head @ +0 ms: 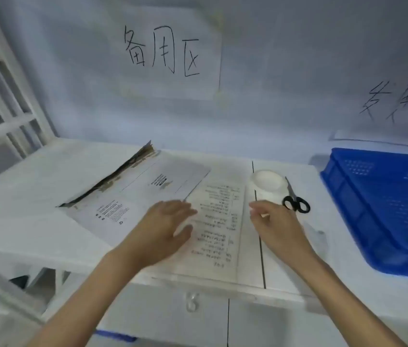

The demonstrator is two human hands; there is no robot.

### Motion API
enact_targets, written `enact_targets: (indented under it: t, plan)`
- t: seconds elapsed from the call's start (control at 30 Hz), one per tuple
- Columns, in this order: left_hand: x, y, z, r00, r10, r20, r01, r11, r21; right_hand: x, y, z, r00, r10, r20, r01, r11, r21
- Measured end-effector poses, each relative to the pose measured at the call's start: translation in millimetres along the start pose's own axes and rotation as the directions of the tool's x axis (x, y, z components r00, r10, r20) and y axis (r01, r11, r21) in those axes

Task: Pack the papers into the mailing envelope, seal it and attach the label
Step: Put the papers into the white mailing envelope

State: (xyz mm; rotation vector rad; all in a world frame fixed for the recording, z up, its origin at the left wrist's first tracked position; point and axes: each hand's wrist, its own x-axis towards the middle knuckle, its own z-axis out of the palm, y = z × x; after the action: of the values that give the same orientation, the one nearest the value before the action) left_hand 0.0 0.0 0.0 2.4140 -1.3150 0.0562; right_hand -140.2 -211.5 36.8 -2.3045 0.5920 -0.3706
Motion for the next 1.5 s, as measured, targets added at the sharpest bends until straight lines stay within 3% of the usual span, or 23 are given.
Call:
enact_targets:
  t: [0.1, 0.2, 0.43, 0.67, 0.77, 1.0, 1.1, 1.17, 1.2, 1.33, 1.5]
  plan:
    - [-2.2, -8.3, 33.8, 0.998, 0.069, -0.005, -0.069, 0.997, 0.029, 14.2, 29.0, 19.6, 0.996, 0.089, -0.020, -0.088, 0.995, 0.056]
    - [-4.9, -9.2, 41.5, 0.998, 0.046, -0.047, -0.044, 0.998, 0.042, 24.3, 39.1, 28.6, 0.988, 0.155, 0.003, -0.150, 0.949, 0.277]
    - [-22.2, 6.4, 47.7, 0.994, 0.069, -0.090, -0.070, 0.997, -0.012, 22.6, 43.2, 35.2, 0.983, 0.153, 0.104, -0.185, 0.833, 0.521]
    - [-43.1, 35.7, 51.8, 0.998, 0.054, -0.019, -0.056, 0.992, -0.116, -24.1, 27.5, 39.4, 0.980, 0.093, 0.177, -0.177, 0.813, 0.554]
    - [-57.7, 48.4, 51.7, 0.998, 0.049, 0.028, -0.042, 0.981, -0.191, -47.3, 22.7, 36.8, 0.983, 0.055, 0.173, -0.136, 0.856, 0.499]
    - [-73.1, 43.2, 23.3, 0.947, -0.291, -0.136, 0.158, 0.789, -0.594, -84.1, 11.2, 4.0, 0.977, -0.138, 0.162, 0.027, 0.835, 0.550]
    - [-67.1, 30.8, 12.9, 0.948, -0.313, -0.061, 0.121, 0.531, -0.839, -86.2, 6.2, -8.0, 0.972, -0.204, 0.116, 0.084, 0.763, 0.640]
    - [-64.3, 36.7, 5.5, 0.975, -0.220, -0.044, 0.034, 0.340, -0.940, -86.2, 1.5, -10.8, 0.974, -0.212, 0.078, 0.097, 0.705, 0.702]
    - [-62.9, 43.9, 1.5, 0.980, -0.182, -0.079, -0.020, 0.305, -0.952, -85.8, -0.8, -11.6, 0.974, -0.216, 0.073, 0.094, 0.672, 0.735]
    - [-46.9, 75.5, -15.0, 0.955, -0.143, -0.260, -0.208, 0.303, -0.930, -82.3, -16.5, -16.5, 0.966, -0.254, 0.044, 0.112, 0.569, 0.815]
    - [-17.5, 94.1, -25.8, 0.932, -0.056, -0.358, -0.321, 0.328, -0.888, -66.4, -32.3, -22.7, 0.930, -0.341, -0.138, 0.305, 0.505, 0.808]
